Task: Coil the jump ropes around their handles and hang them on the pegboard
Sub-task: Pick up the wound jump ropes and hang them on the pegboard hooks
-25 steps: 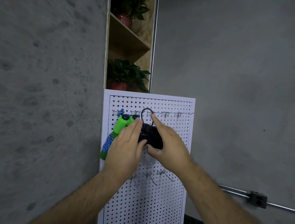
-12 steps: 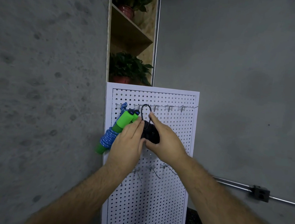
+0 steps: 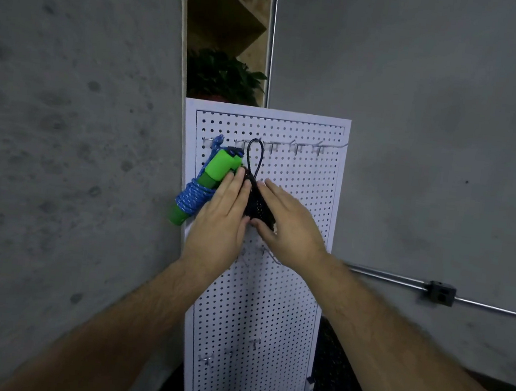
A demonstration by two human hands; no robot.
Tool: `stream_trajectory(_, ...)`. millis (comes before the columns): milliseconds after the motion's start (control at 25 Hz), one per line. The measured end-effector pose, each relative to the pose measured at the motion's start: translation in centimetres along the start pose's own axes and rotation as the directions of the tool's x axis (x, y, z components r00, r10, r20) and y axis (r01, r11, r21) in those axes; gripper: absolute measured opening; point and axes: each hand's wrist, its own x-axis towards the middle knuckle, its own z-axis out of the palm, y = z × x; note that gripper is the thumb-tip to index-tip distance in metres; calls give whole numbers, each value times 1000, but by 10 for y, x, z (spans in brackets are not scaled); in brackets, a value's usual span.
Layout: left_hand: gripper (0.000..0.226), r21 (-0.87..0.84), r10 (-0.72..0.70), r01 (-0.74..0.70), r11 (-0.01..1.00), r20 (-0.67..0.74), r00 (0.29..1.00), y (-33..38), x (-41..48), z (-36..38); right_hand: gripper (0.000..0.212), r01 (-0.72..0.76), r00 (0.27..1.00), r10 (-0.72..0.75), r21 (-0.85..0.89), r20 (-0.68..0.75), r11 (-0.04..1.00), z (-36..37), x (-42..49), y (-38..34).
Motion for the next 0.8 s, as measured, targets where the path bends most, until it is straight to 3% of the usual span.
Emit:
stream_trajectory(120,58,8,50,-50,999,-26,998,6,-26,-4,58,-3,992,-4,-50,-127,999,-2,-33,-13)
stream_trajectory(200,55,-33,80,-80,996,-16,997,12,-55,-4,52,-24,991,20,-30,-129,999,2,-66,-24)
stream_trajectory(320,53,-128,31,-12,992,149,988,25,-114,12,47,-61,998,61,-8,12,998,28,-132,-34)
stream_trajectory(440,50,-187,-40,112,976,348,936,40,-189,38,43,-146,973,139,20,186,989,65,-205,-41)
stream_trajectory(640,50,-173,-102,273,946,641,761,45,-327,93,45,-362,809,302,23,504,932,130,-316,-55)
stream_trajectory(720,52,-118,-145,340,933,743,654,44,-382,109,45,-425,734,341,6,587,905,158,-362,-62)
stream_trajectory(800,52,-20,-207,411,911,841,500,44,-427,119,45,-466,641,359,-27,678,884,184,-404,-69)
